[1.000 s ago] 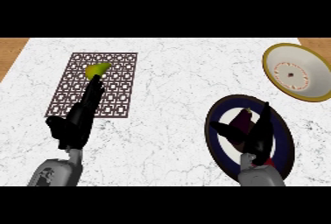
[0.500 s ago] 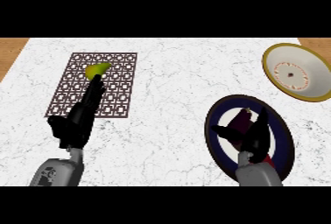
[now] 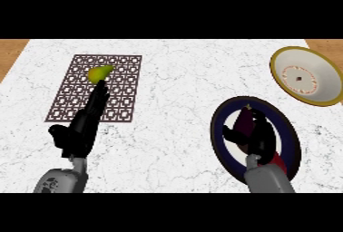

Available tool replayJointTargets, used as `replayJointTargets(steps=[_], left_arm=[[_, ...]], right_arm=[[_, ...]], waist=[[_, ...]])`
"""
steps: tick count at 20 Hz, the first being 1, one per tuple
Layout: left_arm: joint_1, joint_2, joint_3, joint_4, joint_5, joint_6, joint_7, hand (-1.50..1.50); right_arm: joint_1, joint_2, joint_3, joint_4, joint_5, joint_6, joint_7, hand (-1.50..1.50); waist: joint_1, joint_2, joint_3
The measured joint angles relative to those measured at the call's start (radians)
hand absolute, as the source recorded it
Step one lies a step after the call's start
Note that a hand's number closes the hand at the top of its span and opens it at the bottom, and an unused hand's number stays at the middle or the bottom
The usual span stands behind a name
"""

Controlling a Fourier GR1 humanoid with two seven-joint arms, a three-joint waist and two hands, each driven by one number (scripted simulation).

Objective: Pick the eggplant from the plate and place it in the bowl

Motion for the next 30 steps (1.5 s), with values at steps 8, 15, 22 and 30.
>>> replayJointTargets(steps=[8, 15, 22, 30], left_arm=[[-0.022, -0.005, 0.016, 0.01, -0.006, -0.005, 0.01, 0.0], [-0.02, -0.008, 0.02, 0.019, -0.004, -0.006, 0.006, 0.0], [-0.006, -0.004, 0.029, 0.01, -0.006, -0.003, 0.008, 0.0], [-0.006, -0.015, 0.024, -0.007, -0.019, -0.005, 0.022, 0.0]], right_arm=[[-0.01, -0.036, 0.058, -0.032, -0.15, 0.138, -0.242, 1.5], [0.018, -0.153, 0.171, -0.198, -0.399, 0.481, -0.658, 1.5], [0.119, -0.348, 0.022, -0.397, -0.611, 0.657, -1.04, 1.5], [0.152, -0.494, -0.211, -0.629, -0.716, 0.718, -0.995, 1.5]], waist=[[0.001, 0.002, 0.006], [-0.005, 0.003, 0.015], [-0.023, 0.002, 0.013], [-0.012, 0.005, 0.011]])
